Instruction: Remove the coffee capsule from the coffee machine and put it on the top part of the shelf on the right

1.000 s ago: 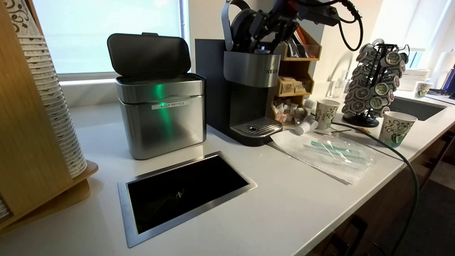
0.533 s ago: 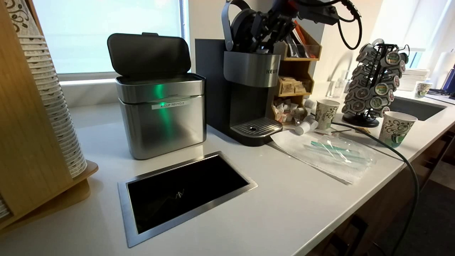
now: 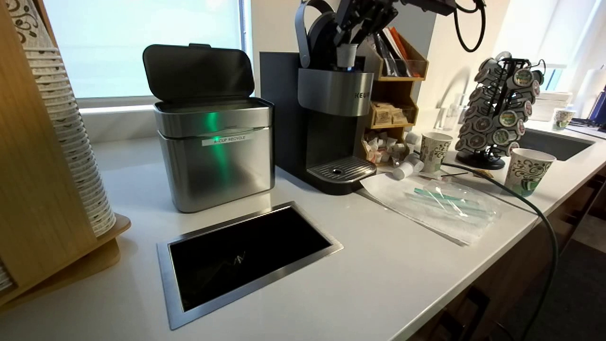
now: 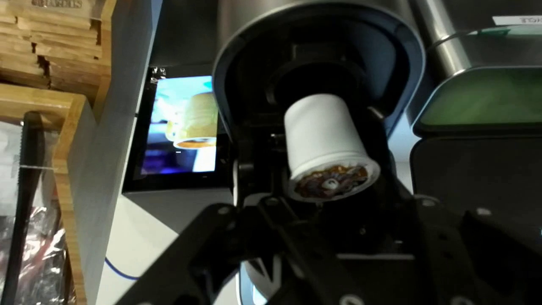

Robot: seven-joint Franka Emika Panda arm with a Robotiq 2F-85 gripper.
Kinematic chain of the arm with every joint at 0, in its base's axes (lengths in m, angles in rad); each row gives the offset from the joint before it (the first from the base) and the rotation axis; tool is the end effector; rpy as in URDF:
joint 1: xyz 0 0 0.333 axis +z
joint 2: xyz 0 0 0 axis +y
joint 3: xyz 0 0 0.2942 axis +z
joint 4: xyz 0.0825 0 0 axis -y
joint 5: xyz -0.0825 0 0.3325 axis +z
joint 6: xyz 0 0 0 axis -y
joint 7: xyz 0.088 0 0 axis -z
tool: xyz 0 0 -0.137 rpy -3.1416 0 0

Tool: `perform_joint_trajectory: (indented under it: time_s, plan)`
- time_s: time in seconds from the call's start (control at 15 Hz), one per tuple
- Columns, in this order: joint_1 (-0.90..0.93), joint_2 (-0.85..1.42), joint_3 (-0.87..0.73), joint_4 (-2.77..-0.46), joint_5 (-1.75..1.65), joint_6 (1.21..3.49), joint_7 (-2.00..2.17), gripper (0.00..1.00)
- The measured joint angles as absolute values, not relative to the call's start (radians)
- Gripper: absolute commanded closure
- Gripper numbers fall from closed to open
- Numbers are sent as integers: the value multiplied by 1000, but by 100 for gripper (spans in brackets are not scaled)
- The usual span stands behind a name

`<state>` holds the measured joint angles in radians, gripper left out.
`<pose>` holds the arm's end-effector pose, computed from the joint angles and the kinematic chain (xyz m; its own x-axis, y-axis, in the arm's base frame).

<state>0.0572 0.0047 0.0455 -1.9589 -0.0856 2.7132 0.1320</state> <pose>0.5771 0.0614 0.5354 0.7304 0.0208 0.6828 0.0389 -0.9992 -0.0112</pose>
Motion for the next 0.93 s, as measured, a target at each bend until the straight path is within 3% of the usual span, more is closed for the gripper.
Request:
perform_joint_trajectory:
  time_s: [0.4,0.93]
  plan:
    - [21,-148,31,-2049,-190,2660,276,72]
    - [-244,-323,13,-2177,-345,2696,504,72]
